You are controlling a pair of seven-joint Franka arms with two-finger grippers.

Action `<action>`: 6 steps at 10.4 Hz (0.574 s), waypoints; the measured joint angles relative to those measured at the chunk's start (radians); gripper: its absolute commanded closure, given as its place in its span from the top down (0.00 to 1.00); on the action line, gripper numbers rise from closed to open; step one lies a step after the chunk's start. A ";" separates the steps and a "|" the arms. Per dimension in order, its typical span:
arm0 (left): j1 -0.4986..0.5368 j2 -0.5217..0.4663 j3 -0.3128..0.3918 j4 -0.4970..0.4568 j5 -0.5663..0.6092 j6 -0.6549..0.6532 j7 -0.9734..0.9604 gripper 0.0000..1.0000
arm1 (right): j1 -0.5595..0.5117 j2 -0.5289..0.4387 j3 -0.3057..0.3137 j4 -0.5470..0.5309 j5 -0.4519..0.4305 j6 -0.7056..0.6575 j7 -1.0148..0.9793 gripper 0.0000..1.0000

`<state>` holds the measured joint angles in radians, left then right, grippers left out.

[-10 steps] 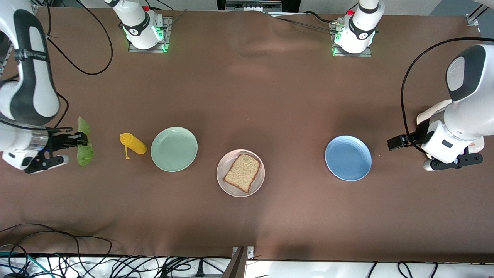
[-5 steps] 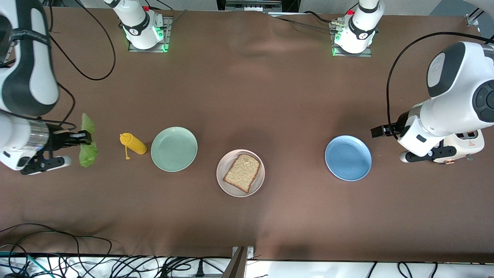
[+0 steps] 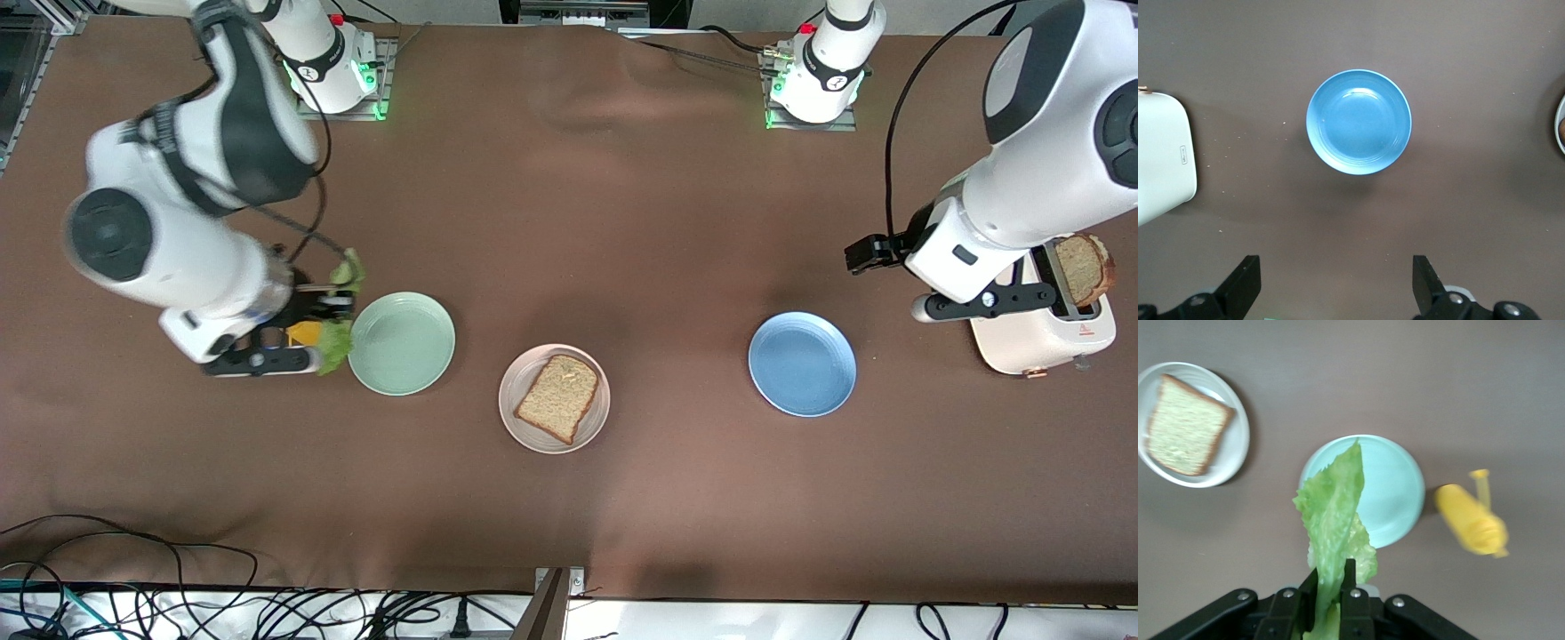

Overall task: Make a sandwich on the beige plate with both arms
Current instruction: 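Lift the lettuce and carry it toward the beige plate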

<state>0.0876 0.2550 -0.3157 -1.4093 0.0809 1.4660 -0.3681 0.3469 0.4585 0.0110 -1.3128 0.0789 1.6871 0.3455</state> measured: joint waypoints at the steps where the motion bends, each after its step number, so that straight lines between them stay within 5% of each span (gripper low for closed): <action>1: 0.028 0.003 0.002 -0.001 0.000 0.000 0.008 1.00 | 0.058 0.013 0.000 0.000 0.000 0.042 0.090 0.00; 6: 0.137 0.014 0.006 0.013 0.000 0.005 0.075 1.00 | 0.280 0.147 -0.003 0.002 0.000 0.325 0.337 0.00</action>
<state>0.2247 0.2689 -0.3100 -1.3964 0.0809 1.4710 -0.2929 0.6270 0.6054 0.0084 -1.3109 0.0788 2.0124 0.6825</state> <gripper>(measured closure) 0.000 0.877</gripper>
